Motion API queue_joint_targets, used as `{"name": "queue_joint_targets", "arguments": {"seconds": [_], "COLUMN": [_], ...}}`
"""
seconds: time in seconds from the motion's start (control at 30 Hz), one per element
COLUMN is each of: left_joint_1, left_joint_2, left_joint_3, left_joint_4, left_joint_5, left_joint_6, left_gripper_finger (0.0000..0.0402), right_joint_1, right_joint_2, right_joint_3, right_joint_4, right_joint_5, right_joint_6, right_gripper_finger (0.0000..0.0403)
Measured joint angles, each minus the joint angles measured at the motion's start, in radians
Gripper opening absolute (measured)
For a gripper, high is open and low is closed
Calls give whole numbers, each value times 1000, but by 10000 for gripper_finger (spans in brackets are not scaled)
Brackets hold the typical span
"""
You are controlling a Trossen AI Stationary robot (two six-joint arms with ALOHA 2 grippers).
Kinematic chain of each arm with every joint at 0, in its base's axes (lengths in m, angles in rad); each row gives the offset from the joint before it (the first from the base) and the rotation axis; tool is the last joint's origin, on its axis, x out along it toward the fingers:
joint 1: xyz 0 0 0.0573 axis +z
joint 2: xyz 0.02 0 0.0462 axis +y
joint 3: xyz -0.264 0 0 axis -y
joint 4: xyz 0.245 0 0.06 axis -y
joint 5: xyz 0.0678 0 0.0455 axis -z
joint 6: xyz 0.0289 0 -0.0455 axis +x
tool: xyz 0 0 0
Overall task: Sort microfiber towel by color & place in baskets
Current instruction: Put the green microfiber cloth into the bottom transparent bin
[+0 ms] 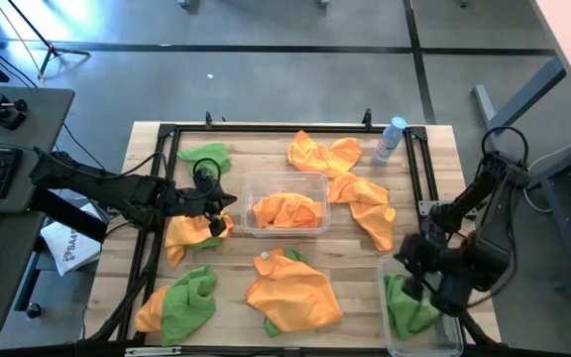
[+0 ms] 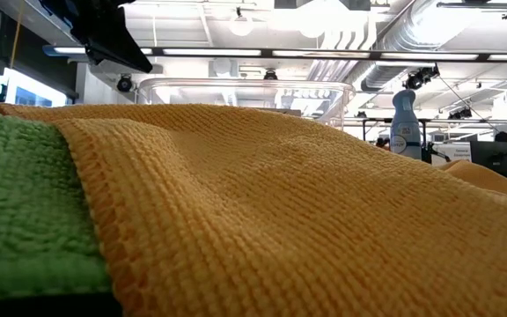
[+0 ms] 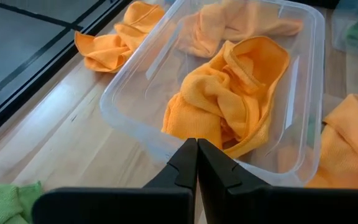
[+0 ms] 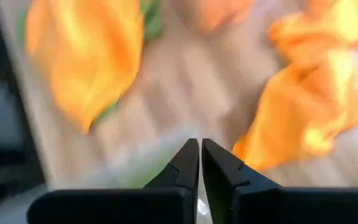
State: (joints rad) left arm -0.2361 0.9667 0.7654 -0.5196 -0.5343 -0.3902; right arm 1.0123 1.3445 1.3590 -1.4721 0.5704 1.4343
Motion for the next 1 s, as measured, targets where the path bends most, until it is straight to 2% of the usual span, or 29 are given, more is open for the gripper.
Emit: {"name": "queue_joint_targets", "arguments": {"seconds": [0.13,0.2,0.37,0.53,0.8,1.0], "left_joint_1": [0,0,14,66,207,357], "left_joint_2": [0,0,0,-1,-16,-24], "left_joint_3": [0,0,0,0,50,119], "left_joint_4": [3,3,3,2,0,-3], "left_joint_5": [0,0,12,63,184,190], "left_joint_6": [0,-11,-22,51,267,378], "left_gripper_finger": [0,0,0,0,0,0], "right_joint_1": [-115,-181,-329,-447,-599,-719], "right_joint_2": [0,0,-9,-123,-457,-667], "right_joint_3": [0,0,-18,-153,-443,-642], "right_joint_4": [-3,-3,5,75,469,893], "right_joint_5": [148,181,159,109,67,77], "right_joint_6": [-2,-7,-171,-228,-350,-553], "right_gripper_finger": [3,3,1,0,0,0]}}
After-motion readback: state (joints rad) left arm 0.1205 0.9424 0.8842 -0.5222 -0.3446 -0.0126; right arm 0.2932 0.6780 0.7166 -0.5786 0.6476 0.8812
